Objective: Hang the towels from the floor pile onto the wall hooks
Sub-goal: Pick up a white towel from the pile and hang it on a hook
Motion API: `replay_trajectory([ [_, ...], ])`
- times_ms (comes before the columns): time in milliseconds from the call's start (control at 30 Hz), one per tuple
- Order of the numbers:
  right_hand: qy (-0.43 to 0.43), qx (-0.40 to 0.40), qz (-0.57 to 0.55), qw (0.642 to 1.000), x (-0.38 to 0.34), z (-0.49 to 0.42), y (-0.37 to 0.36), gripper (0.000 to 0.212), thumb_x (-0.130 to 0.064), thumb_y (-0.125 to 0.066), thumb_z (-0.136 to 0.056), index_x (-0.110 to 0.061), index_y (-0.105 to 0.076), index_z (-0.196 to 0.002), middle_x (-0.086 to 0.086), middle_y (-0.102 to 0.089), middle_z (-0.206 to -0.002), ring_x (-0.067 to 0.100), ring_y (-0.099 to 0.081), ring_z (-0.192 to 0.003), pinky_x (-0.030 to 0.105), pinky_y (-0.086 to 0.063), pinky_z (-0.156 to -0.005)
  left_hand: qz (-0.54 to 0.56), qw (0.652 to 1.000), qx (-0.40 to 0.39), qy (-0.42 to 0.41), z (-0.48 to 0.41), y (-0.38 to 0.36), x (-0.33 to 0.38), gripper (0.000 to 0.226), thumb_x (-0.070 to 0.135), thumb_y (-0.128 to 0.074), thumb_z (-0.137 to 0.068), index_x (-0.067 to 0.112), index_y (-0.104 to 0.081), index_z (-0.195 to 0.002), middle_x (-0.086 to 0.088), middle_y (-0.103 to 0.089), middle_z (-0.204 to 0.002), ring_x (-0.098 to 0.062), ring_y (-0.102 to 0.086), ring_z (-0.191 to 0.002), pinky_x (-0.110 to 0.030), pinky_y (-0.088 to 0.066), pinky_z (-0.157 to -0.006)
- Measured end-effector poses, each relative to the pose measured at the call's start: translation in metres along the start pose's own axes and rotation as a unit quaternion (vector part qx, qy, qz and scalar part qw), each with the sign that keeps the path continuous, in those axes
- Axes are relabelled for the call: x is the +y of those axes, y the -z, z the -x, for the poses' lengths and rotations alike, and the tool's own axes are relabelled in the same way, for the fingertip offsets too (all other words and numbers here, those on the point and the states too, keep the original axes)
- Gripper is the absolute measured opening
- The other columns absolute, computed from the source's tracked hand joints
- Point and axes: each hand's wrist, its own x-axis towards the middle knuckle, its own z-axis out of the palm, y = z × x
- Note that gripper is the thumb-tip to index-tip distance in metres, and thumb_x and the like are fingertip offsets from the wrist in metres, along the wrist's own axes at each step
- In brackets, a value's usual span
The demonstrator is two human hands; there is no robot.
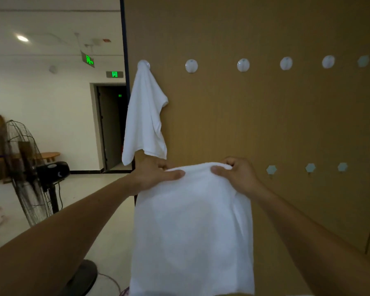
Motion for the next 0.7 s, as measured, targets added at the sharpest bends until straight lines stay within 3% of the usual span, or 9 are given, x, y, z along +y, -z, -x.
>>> replay_trajectory([
  [67,0.033,0.046,0.047,0.997,-0.004,-0.019,-0.007,0.037,-0.032,-0.072,-0.084,0.002,-0.058,-0.081,0.01,-0.058,-0.08,0.018,-0.053,-0.071,0.031,-0.041,-0.064,-0.059,0.998,-0.02,0.004,-0.016,0.001,0.005,0.054,0.069,-0.077,-0.054,0.026,-0.077,-0.087,0.01,-0.07,-0.091,-0.003,-0.064,-0.086,-0.026,-0.053,-0.086],
  [133,0.044,0.07,0.06,0.995,-0.007,-0.038,-0.014,0.028,-0.031,-0.066,-0.088,-0.007,-0.054,-0.083,0.003,-0.057,-0.084,0.016,-0.052,-0.073,0.03,-0.04,-0.064,-0.037,0.999,0.018,-0.011,-0.036,0.005,0.009,0.042,0.061,-0.077,-0.064,0.02,-0.076,-0.074,0.006,-0.073,-0.077,-0.014,-0.07,-0.08,-0.033,-0.054,-0.084],
  [267,0.046,0.082,0.004,0.996,-0.009,-0.081,-0.028,0.017,-0.024,-0.064,-0.09,-0.016,-0.05,-0.086,0.0,-0.055,-0.083,0.014,-0.05,-0.074,0.029,-0.04,-0.064,0.095,0.993,0.069,-0.034,-0.078,0.015,0.012,0.053,0.053,-0.07,-0.078,0.0,-0.071,-0.086,-0.011,-0.073,-0.087,-0.028,-0.071,-0.083,-0.04,-0.056,-0.081],
  [367,0.056,0.057,-0.052,0.995,-0.018,-0.109,-0.031,0.018,-0.031,-0.073,-0.083,-0.019,-0.061,-0.092,-0.007,-0.066,-0.089,0.009,-0.061,-0.078,0.021,-0.047,-0.067,0.088,0.99,0.088,-0.059,-0.112,0.027,0.013,0.037,0.051,-0.062,-0.086,0.015,-0.065,-0.075,-0.004,-0.069,-0.085,-0.024,-0.067,-0.083,-0.033,-0.051,-0.074],
  [433,0.047,0.017,-0.047,0.998,-0.025,-0.128,-0.031,0.025,-0.039,-0.08,-0.074,-0.023,-0.069,-0.09,-0.012,-0.071,-0.085,0.001,-0.066,-0.073,0.015,-0.05,-0.06,0.083,0.988,0.096,-0.089,-0.135,0.036,0.012,0.025,0.045,-0.057,-0.092,0.023,-0.061,-0.08,-0.002,-0.067,-0.092,-0.019,-0.064,-0.086,-0.029,-0.048,-0.072],
  [533,0.051,0.029,-0.029,0.998,-0.028,-0.158,-0.033,0.022,-0.032,-0.082,-0.074,-0.015,-0.068,-0.071,-0.011,-0.065,-0.063,0.002,-0.059,-0.054,0.017,-0.044,-0.051,0.053,0.981,0.114,-0.145,-0.163,0.047,0.012,0.015,0.035,-0.051,-0.096,0.029,-0.061,-0.087,0.002,-0.064,-0.096,-0.017,-0.061,-0.091,-0.029,-0.045,-0.074],
  [633,0.064,0.12,-0.052,0.989,-0.032,-0.19,-0.039,0.034,-0.031,-0.077,-0.079,0.0,-0.064,-0.08,0.001,-0.061,-0.07,0.01,-0.054,-0.06,0.024,-0.042,-0.056,-0.005,0.967,0.158,-0.201,-0.191,0.053,0.022,0.022,0.033,-0.048,-0.098,0.018,-0.058,-0.087,0.0,-0.058,-0.095,-0.019,-0.057,-0.089,-0.025,-0.039,-0.07],
  [700,0.073,0.157,-0.056,0.983,-0.038,-0.211,-0.04,0.034,-0.033,-0.074,-0.08,-0.001,-0.064,-0.083,0.007,-0.063,-0.073,0.014,-0.056,-0.065,0.027,-0.044,-0.059,-0.008,0.954,0.19,-0.234,-0.209,0.057,0.033,0.026,0.033,-0.053,-0.095,0.015,-0.053,-0.076,0.001,-0.053,-0.077,-0.016,-0.052,-0.073,-0.022,-0.035,-0.059],
])
